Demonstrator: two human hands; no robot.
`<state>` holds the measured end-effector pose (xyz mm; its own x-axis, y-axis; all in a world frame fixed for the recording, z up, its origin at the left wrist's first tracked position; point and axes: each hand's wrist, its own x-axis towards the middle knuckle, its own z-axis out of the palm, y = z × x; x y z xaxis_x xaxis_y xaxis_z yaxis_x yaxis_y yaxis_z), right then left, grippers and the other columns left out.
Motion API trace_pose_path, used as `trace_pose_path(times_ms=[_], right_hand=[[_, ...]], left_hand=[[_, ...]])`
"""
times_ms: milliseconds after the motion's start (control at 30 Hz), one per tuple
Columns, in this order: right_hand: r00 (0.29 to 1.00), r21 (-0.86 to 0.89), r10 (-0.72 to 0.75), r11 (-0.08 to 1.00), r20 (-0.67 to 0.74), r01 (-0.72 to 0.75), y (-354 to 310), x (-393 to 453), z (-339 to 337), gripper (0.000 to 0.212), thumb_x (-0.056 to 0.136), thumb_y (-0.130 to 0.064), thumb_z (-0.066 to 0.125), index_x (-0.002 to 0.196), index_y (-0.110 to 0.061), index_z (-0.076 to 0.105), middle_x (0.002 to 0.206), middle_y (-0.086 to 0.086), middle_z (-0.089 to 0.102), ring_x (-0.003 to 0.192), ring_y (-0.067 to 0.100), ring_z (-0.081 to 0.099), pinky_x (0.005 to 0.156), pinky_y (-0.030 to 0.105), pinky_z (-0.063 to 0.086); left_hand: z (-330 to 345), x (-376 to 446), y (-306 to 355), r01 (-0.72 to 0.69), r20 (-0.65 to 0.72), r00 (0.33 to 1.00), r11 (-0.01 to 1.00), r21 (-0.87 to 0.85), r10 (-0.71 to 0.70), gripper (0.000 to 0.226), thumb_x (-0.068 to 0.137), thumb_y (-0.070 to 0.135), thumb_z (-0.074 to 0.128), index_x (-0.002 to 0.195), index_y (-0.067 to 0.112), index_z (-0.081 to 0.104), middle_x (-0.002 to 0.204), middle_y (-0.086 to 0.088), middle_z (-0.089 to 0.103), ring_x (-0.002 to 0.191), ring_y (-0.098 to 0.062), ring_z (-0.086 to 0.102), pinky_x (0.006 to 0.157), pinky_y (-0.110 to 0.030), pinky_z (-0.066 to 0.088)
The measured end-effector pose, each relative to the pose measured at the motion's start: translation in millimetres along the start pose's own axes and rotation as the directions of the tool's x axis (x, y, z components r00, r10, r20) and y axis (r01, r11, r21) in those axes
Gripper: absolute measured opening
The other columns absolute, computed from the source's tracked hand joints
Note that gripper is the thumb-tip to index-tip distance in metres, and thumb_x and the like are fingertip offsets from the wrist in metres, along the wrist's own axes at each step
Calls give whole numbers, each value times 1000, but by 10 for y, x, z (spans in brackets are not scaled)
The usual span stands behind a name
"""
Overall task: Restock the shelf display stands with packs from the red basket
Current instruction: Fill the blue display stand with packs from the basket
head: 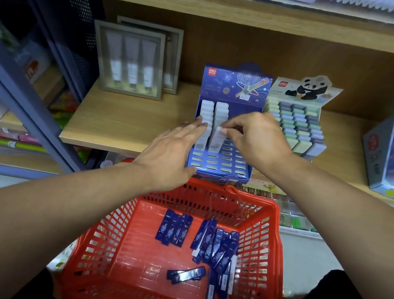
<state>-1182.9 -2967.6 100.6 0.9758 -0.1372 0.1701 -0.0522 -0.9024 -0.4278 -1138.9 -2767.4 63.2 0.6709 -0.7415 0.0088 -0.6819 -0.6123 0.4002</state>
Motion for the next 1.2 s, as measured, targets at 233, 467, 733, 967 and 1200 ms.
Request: trace_pose_path(times_ms=[233, 467, 733, 967, 1200], right_hand=[[996, 38, 93, 995, 12, -94, -31, 55, 51, 13, 91, -22, 72, 103, -20, 79, 101, -4, 76, 92, 8, 66, 91, 24, 51], [995, -125, 96, 988, 16, -93, -105, -10, -13, 16, 95, -32, 67, 107, -29, 77, 109, -10, 74, 104, 13, 66, 88, 28, 52], [784, -189, 66, 980, 617, 66, -188, -472, -264, 7, 83, -30, 74, 81, -28, 80, 63, -12, 69, 64, 8, 67, 60, 23, 52], [383, -456, 311, 803, 870, 384, 620, -1365, 1105, 8, 94, -12, 60, 101, -9, 64, 113, 7, 67, 95, 26, 64, 77, 33, 52], [497, -641, 438, 671, 749, 373, 1141, -1939, 2244, 33, 102, -20, 49, 133, -15, 58, 135, 8, 58, 125, 28, 47, 104, 40, 35]], left_hand=[[-4, 20, -35, 1, 43, 999, 1000, 8, -1, 104, 87, 30, 73, 161, 23, 0, 168, 6, -4, 155, -14, 8, 125, -41, 19], [-25, -12, -12, 34, 64, 997, 999, -19, -33, 105, 83, 28, 77, 161, 22, 7, 169, 3, 8, 153, -17, 19, 123, -37, 23], [-73, -216, 126, 229, 34, 973, 973, 26, -230, 16, 85, 37, 65, 89, 27, 53, 92, 5, 67, 92, -25, 64, 74, -34, 46], [952, -550, -144, -2, 736, 651, 969, 249, -188, 34, 91, 40, 66, 119, 19, 64, 117, -3, 68, 113, -24, 62, 91, -30, 50], [2273, -536, -246, 146, 764, 614, 979, 139, -200, 49, 96, 24, 57, 144, 17, 50, 147, -7, 52, 132, -25, 51, 107, -33, 44]])
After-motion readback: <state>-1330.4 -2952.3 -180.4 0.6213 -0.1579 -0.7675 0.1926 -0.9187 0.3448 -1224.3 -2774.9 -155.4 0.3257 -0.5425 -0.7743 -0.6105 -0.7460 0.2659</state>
